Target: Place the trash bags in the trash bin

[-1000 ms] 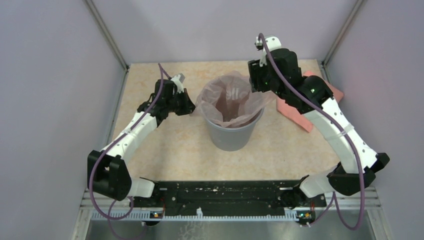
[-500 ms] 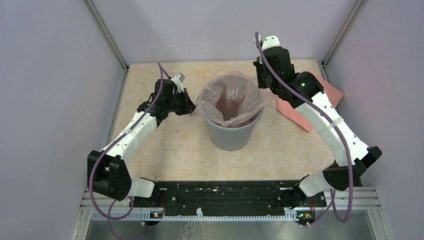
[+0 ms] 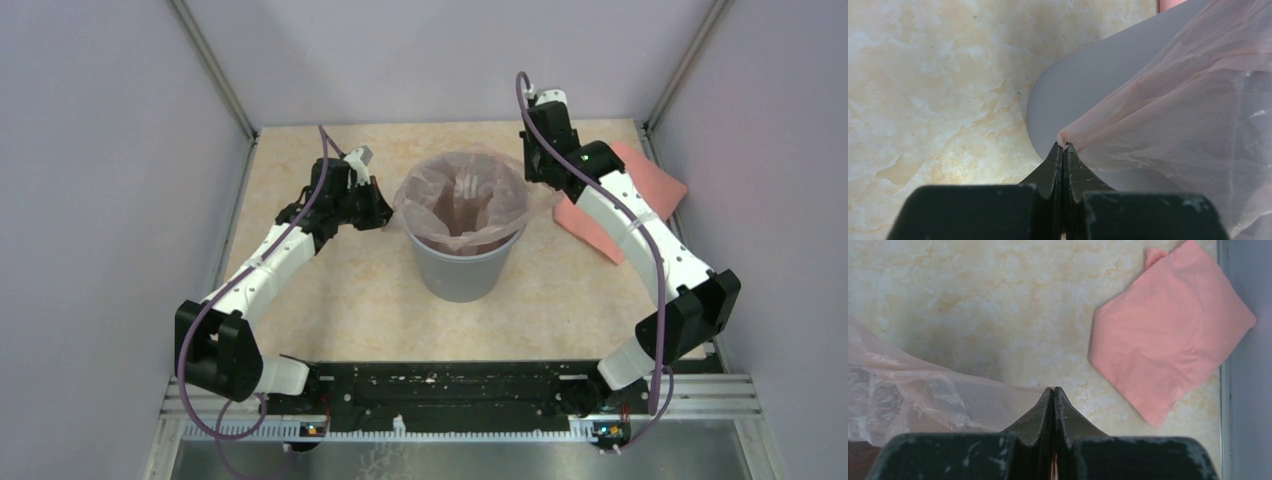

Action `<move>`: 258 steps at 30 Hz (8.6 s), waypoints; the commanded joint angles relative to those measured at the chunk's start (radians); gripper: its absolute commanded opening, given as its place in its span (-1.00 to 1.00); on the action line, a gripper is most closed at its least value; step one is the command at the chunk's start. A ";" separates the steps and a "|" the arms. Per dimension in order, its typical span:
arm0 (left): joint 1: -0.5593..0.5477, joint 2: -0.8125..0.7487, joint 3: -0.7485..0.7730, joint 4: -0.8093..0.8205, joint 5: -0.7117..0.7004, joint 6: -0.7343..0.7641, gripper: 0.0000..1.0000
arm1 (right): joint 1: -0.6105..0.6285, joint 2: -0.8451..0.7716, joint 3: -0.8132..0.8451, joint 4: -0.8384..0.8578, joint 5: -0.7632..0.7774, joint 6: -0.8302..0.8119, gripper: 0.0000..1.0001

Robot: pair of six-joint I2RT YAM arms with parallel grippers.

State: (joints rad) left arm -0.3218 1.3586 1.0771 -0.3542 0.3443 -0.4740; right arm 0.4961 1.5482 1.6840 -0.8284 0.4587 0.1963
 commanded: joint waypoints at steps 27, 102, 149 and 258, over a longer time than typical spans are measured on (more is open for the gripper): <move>-0.014 -0.062 -0.106 0.119 0.079 -0.041 -1.00 | -0.064 -0.498 -0.336 0.075 -0.126 0.237 0.31; -0.014 -0.107 -0.248 0.107 0.059 -0.058 -1.00 | -0.064 -0.756 -0.993 0.353 -0.432 0.501 -1.00; -0.006 0.198 -0.256 0.156 -0.257 -0.082 -1.00 | -0.066 -0.386 -1.139 0.509 -0.059 0.399 -1.00; -0.195 -0.026 -0.382 0.340 -0.127 -0.171 -0.10 | 0.205 0.064 -0.329 0.122 -0.160 0.135 0.86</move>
State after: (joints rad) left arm -0.5125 1.3247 0.7029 -0.0910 0.1989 -0.6403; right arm 0.7082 1.6196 1.3342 -0.7216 0.2790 0.3149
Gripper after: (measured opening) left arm 0.457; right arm 0.930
